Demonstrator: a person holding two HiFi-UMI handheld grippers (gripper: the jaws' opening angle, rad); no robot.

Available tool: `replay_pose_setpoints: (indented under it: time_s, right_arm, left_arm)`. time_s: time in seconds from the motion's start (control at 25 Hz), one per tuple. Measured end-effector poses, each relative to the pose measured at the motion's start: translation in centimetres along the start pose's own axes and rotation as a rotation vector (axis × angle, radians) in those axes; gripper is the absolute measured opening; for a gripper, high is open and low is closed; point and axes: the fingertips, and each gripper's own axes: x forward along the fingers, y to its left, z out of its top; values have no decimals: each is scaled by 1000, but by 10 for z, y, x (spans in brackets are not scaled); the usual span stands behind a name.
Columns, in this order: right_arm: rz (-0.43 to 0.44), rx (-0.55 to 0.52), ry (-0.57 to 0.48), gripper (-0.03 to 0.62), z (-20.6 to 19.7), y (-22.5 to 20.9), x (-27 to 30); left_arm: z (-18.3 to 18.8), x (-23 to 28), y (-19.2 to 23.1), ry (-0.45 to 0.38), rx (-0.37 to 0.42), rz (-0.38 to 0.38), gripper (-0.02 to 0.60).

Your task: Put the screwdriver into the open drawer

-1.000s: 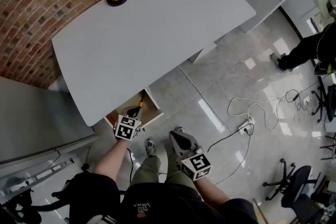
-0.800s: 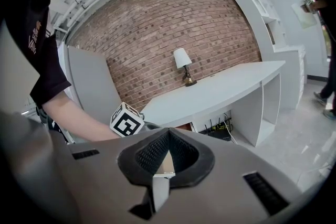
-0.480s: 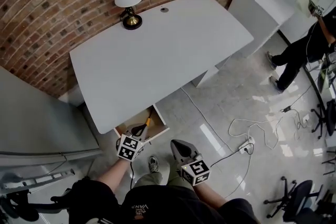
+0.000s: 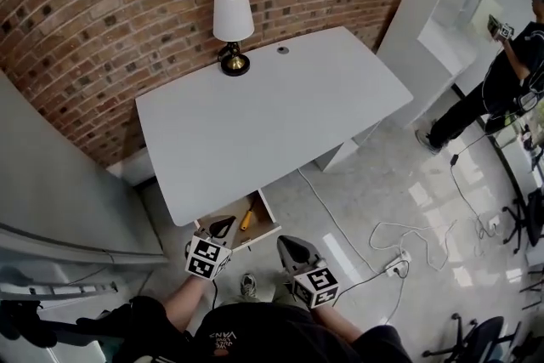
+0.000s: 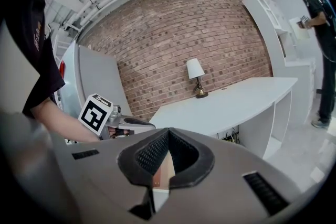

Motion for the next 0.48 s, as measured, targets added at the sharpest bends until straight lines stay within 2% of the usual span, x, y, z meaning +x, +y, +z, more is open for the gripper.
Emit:
replay_pose_setpoints:
  time_s: [0.12,0.32,0.48]
  right_arm:
    - [0,-11,-23,-5,11,7,0]
    - [-4,-39,-62,-5,32,14,4]
    - [-2,-50,-86,-5,45,21,5]
  left_arm:
    - [12,-18,-7,-42,10,5,6]
    - [28,-46,-13,-109,-42,14,6]
    - [41,-64,-12,-143,-54,15,6]
